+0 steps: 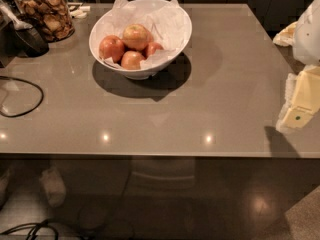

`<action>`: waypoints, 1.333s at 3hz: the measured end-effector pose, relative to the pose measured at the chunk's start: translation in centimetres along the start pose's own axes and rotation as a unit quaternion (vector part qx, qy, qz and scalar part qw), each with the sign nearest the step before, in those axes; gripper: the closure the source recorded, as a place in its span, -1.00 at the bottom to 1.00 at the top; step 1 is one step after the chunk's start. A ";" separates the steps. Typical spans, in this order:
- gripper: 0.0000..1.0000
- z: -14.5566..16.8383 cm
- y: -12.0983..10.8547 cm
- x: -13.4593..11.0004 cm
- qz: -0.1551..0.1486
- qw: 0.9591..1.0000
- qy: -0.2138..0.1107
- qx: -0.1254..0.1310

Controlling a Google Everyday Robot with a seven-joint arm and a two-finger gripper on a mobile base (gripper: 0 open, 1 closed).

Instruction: Pick apple from white bowl

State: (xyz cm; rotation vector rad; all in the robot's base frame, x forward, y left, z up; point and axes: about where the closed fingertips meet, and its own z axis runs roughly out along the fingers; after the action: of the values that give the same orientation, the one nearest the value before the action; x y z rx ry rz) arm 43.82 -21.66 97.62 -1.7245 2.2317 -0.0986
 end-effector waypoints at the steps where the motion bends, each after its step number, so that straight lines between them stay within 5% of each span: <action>1: -1.00 0.0 0.0 0.0 0.000 1.000 0.000 0.000; 2: -1.00 -0.4 -1.2 -1.1 0.007 1.000 -0.008 0.003; 4: -1.00 -0.8 -8.2 -7.1 0.019 0.999 -0.026 -0.008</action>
Offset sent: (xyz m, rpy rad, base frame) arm 0.0419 0.0201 0.0282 0.0590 -0.0004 -0.0344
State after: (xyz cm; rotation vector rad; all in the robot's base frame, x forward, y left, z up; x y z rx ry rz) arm 52.78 -17.22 101.91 -1.6724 2.2322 -0.0266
